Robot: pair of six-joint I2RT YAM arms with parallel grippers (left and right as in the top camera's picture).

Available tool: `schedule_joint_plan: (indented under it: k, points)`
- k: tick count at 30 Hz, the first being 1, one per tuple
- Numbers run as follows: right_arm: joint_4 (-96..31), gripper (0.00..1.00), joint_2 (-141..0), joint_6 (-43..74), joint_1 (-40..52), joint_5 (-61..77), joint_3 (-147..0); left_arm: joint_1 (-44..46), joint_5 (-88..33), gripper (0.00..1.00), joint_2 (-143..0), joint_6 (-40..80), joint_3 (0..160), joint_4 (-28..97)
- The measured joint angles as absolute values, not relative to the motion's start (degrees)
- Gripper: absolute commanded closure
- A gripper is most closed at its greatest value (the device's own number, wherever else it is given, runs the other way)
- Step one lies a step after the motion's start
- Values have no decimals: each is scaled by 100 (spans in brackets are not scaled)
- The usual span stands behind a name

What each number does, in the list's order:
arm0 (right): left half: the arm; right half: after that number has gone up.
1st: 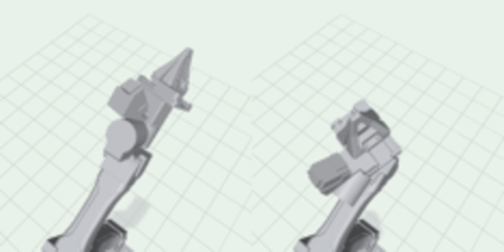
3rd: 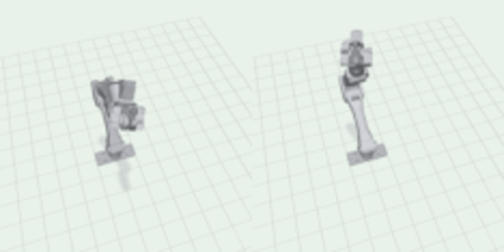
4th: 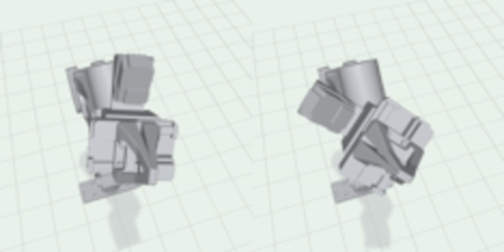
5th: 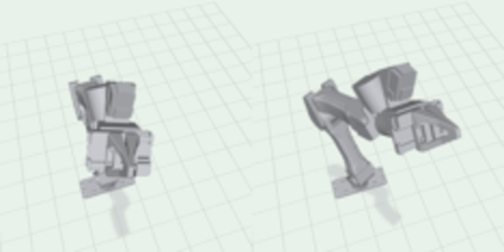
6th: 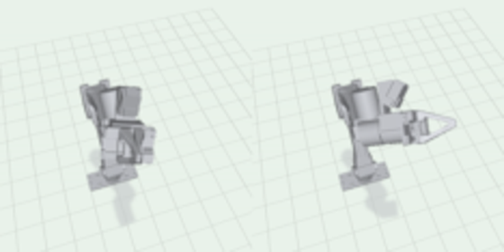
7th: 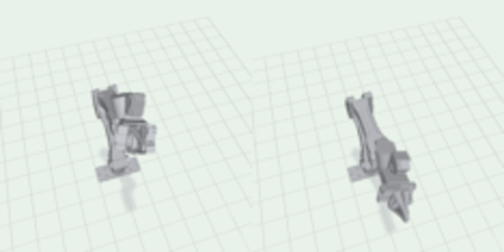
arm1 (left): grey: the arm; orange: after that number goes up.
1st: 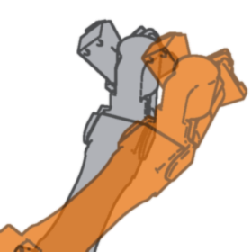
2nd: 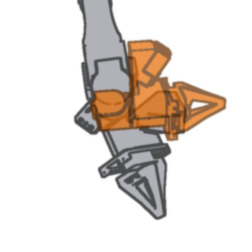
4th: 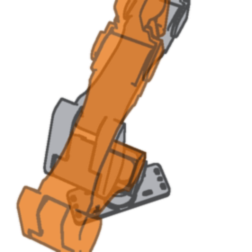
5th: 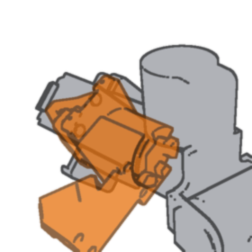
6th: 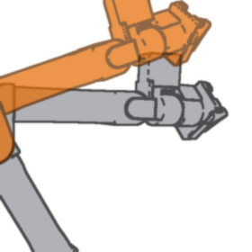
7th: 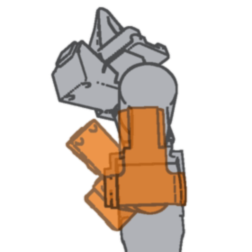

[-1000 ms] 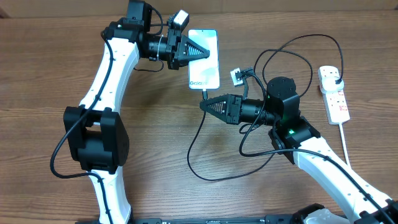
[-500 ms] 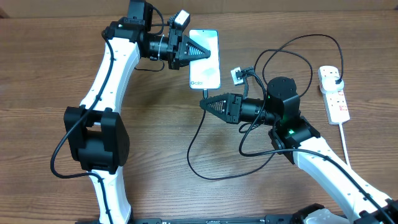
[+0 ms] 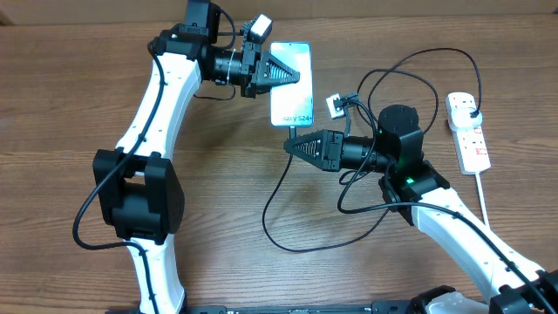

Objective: Plug charger to phone and switch on socket

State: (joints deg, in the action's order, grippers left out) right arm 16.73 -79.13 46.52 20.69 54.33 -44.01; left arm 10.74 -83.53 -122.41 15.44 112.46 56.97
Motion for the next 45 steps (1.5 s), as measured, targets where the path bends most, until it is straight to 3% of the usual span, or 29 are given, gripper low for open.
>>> schedule_joint_plan:
  k: [13, 16, 23, 30, 33, 38, 45]
  points:
    - [1721, 96, -7948, 4652, 2060, 5448, -4370, 1087, -8447, 96, -12241, 1179, 11255, 5704]
    - [1734, 83, -7948, 4637, 2060, 5428, -4370, 1087, -8486, 96, -12241, 1162, 11255, 5704]
    - [1789, 78, -7950, 4657, 1903, 5310, -4370, 1072, -8501, 96, -12241, 1050, 11255, 5749]
    - [1900, 58, -7990, 4685, 1730, 5354, -4370, 790, -8265, 96, -12241, 1055, 11255, 5819]
    - [2134, 44, -8007, 4696, 1420, 5557, -4370, 587, -8053, 96, -12241, 1057, 11255, 5861]
    - [2123, 2, -8009, 4799, 620, 5817, -4372, 449, -7885, 96, -12241, 1057, 11255, 5916]
    - [1389, 0, -8014, 4952, -242, 5927, -4377, 489, -7859, 96, -12241, 1057, 11255, 5957]
